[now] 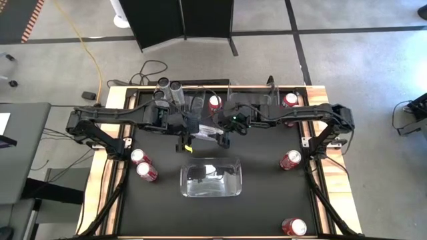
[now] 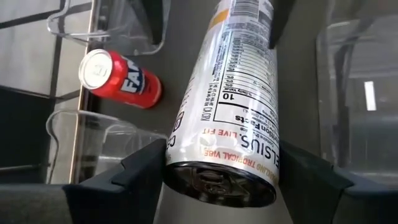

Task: Sort soda cans
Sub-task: Put the white-yellow soda can into the top left transparent bin

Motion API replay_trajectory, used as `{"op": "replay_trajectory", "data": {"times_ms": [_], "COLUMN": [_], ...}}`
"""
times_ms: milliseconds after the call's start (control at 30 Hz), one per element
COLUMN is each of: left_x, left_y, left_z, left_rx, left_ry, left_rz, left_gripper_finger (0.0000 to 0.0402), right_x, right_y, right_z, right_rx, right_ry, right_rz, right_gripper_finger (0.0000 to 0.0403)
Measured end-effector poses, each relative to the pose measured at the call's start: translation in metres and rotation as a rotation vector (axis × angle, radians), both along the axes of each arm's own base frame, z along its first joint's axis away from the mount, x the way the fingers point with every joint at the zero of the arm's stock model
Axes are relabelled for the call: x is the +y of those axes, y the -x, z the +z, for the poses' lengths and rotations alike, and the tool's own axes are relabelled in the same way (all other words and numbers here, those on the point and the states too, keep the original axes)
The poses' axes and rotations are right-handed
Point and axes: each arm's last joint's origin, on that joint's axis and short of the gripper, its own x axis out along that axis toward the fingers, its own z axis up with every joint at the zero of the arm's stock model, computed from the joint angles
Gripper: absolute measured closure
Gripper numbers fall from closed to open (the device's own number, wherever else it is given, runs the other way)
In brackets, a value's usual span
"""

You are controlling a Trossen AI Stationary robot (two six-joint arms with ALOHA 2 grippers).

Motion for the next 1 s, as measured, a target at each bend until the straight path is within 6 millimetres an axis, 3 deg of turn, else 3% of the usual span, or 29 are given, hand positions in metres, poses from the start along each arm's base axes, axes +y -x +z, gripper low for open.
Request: {"op": "replay_trajectory", "data": {"times_ms": [133,267,433,533,700,833,1000], "left_x": [-0.005,-0.006,-0.007,-0.009,-0.010,-0.009,-0.005], "left_y": [0.000,0.000,-0.001,-0.001,-0.001,0.002,0.020], "left_z": [0.007,0.016,0.028,0.030,0.030,0.033,0.057], "left_rx": [-0.020,-0.043,-0.089,-0.102,-0.117,-0.176,-0.341], "left_ry": [-0.005,-0.003,-0.013,-0.014,0.029,0.117,0.218], "left_rz": [-0.015,-0.027,-0.032,-0.029,0.002,0.102,0.197], "left_gripper_finger": [0.0143,0.0143,0.0143,0.0143,0.0142,0.0101,0.0043], "right_x": [0.000,0.002,0.002,0.002,0.003,0.003,0.005], "right_y": [-0.003,-0.005,-0.008,-0.008,-0.009,-0.009,-0.014], "right_z": [-0.005,-0.010,-0.012,-0.010,-0.010,-0.008,0.008], "right_rx": [0.013,0.014,0.008,-0.007,-0.013,-0.029,-0.185], "right_ry": [-0.002,-0.151,-0.198,-0.204,-0.204,-0.215,-0.208], "right_rz": [0.058,0.175,0.144,0.141,0.148,0.161,0.200], "right_gripper_finger": [0.0024,0.0024,0.0029,0.0058,0.0145,0.0151,0.0151]}}
